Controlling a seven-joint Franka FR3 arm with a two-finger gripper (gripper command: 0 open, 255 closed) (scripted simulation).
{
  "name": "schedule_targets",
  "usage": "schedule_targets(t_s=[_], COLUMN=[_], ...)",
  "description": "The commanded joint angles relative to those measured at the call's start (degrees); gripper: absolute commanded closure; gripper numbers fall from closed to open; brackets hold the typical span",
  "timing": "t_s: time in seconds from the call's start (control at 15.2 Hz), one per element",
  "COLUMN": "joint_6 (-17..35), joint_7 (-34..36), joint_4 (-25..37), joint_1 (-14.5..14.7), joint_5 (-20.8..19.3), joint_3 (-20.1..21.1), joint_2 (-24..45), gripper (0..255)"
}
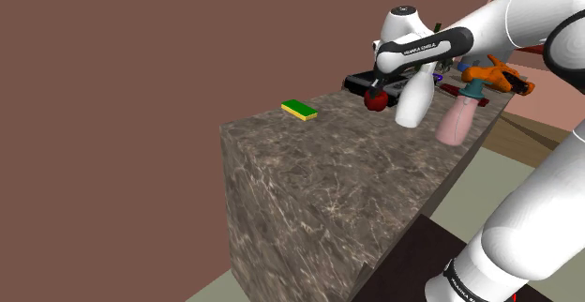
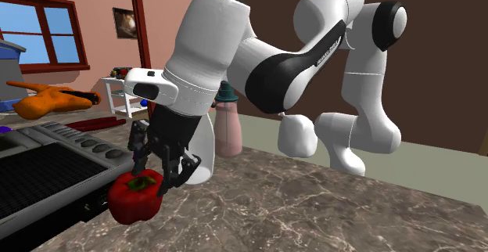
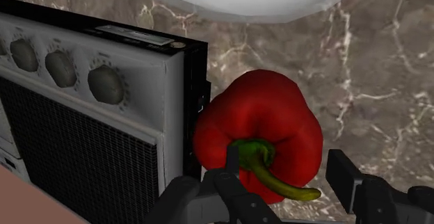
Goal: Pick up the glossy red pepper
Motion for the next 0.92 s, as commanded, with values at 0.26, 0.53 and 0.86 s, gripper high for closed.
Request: schedule_targets(t_s=[0.26, 0.53, 0.86], joint_6=[0.2, 0.1, -3.4], joint_7=[0.0, 0.0, -1.3], joint_4=[-0.1, -0.1, 2.8], joint_1=[0.0, 0.0, 0.2], joint_5=[0.0, 0.0, 0.7], joint_3=[0.0, 0.0, 0.2], joint_2=[0.1, 0.0, -0.9], gripper=[255, 255, 255])
